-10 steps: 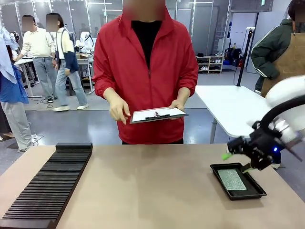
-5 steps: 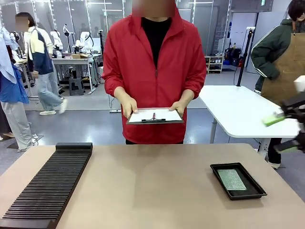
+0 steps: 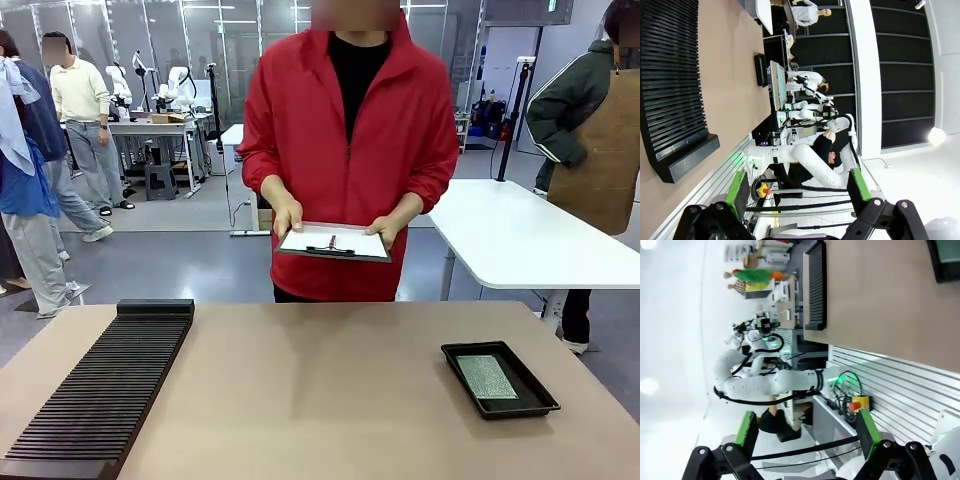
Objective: Inspect the PCB.
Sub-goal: Place the Blank PCB in the ESD tray.
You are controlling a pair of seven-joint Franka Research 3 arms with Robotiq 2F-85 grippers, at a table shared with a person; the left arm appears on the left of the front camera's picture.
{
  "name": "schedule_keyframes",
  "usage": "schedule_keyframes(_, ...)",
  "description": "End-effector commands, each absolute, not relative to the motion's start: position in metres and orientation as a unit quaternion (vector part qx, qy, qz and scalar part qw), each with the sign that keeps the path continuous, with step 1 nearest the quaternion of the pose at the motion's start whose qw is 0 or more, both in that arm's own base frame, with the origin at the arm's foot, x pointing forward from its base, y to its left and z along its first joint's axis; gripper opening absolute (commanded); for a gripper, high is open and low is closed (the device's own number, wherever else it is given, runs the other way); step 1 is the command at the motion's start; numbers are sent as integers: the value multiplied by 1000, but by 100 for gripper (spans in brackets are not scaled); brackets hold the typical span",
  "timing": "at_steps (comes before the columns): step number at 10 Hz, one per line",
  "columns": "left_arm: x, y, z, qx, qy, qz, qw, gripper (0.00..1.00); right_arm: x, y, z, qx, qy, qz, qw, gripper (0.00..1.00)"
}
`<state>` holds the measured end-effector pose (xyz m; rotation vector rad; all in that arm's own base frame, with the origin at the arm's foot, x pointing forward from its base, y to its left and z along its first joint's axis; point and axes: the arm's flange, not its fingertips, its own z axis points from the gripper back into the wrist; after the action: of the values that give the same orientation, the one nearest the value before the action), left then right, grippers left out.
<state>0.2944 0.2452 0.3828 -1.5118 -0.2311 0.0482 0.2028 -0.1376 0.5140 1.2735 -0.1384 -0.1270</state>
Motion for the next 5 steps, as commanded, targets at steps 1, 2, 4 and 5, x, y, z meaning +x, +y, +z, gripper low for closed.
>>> schedule_keyframes(1,294,246,383,-682,-106,22,724,100,197,-164,481,625,-53,-59,776,100)
schedule_keyframes(2,294,246,383,-682,-106,22,724,100,194,-172,470,632,-52,-64,771,100)
schedule_keyframes(4,294,246,383,-682,-106,22,724,100,195,-175,464,641,-63,-73,761,100)
schedule_keyframes(5,294,246,383,-682,-106,22,724,100,201,-170,462,640,-51,-78,763,100)
